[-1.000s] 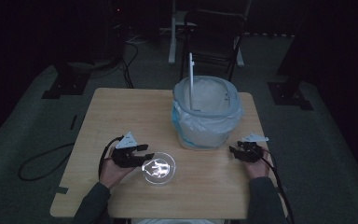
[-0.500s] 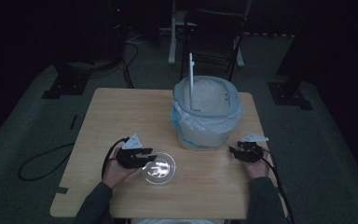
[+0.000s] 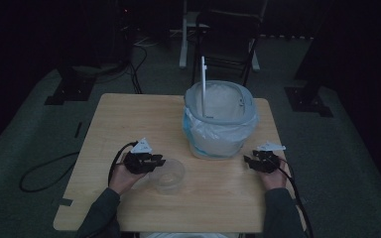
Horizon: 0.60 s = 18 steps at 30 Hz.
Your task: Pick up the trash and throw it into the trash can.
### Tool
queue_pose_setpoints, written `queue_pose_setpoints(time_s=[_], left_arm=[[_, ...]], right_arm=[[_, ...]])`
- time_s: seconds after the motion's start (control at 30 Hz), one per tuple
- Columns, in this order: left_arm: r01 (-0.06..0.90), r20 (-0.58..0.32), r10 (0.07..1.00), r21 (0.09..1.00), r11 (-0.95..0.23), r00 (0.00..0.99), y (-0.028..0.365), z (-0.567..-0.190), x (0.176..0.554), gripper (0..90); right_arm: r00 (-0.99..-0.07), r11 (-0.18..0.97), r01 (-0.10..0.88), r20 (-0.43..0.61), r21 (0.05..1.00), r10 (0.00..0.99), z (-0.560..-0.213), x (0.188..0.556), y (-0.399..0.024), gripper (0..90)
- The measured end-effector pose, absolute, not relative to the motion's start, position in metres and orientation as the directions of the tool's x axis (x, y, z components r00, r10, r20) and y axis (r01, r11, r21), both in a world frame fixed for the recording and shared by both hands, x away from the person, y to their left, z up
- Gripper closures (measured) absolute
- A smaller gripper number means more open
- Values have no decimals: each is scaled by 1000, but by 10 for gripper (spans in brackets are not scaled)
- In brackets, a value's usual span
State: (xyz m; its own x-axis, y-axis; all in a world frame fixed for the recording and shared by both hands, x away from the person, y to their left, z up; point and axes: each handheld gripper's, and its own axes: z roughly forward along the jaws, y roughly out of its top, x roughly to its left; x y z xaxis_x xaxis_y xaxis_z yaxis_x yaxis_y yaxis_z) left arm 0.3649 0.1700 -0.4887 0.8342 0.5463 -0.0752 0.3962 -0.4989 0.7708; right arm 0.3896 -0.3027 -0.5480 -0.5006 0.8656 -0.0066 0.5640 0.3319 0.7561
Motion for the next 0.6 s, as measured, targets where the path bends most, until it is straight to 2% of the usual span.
queue_pose_setpoints(time_s=[0.17,0.6], left_arm=[[417,-112,540,769,-484,834,173,-490,370,728],[444,-126,541,737,-510,831,177,-504,372,737]], right_arm=[[-500,330,566,-4,756,866,-548,390,-303,471],[-501,331,565,-4,756,866,-548,390,-303,470]])
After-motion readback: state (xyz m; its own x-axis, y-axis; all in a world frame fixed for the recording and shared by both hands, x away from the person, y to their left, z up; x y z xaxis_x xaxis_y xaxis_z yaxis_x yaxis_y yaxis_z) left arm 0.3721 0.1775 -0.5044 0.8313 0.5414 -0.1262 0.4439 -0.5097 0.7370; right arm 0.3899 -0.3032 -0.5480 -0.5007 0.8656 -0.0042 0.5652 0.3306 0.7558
